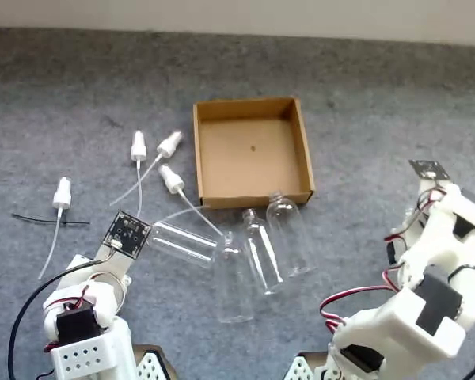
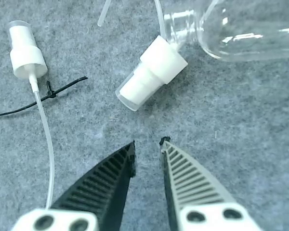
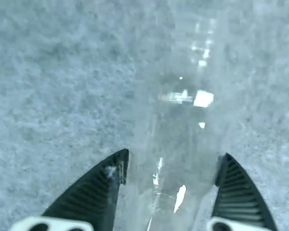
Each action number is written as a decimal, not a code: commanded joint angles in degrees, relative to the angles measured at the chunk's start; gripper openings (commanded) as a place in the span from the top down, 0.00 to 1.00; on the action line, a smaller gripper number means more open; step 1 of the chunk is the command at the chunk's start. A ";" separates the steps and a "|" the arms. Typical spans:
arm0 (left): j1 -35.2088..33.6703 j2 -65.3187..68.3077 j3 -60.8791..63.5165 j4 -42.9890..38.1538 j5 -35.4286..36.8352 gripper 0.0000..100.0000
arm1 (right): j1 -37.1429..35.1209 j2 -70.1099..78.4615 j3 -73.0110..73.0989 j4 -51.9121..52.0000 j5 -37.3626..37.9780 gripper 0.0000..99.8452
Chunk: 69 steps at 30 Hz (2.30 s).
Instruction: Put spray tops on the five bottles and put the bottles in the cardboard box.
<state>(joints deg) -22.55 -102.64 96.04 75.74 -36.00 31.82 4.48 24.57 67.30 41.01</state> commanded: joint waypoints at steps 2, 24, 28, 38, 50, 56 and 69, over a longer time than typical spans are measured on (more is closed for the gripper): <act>-0.57 0.84 1.19 -0.09 -0.53 0.91 | -1.45 -0.92 -8.04 0.75 -6.42 0.76; -0.57 0.84 1.19 -0.09 -0.53 0.91 | -6.64 11.03 -22.20 6.02 -8.70 0.76; -0.57 0.84 1.19 -0.09 -0.53 0.91 | -6.64 12.44 -23.34 5.93 -8.70 0.76; -0.22 0.31 1.19 -0.53 -0.53 0.90 | -6.64 12.70 -23.43 6.02 -8.53 1.00; -3.56 4.62 -16.22 -10.11 5.63 0.83 | -13.41 -14.29 -20.88 14.46 -8.62 1.00; -4.62 33.80 -42.24 -6.07 7.74 0.83 | -19.21 -35.56 -4.00 9.19 -8.35 1.00; 8.48 116.00 -119.52 11.34 24.09 0.83 | -19.91 -42.51 6.99 9.98 -0.62 1.00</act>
<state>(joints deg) -18.07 -9.27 1.10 83.82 -15.08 12.31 -36.22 32.04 76.88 39.60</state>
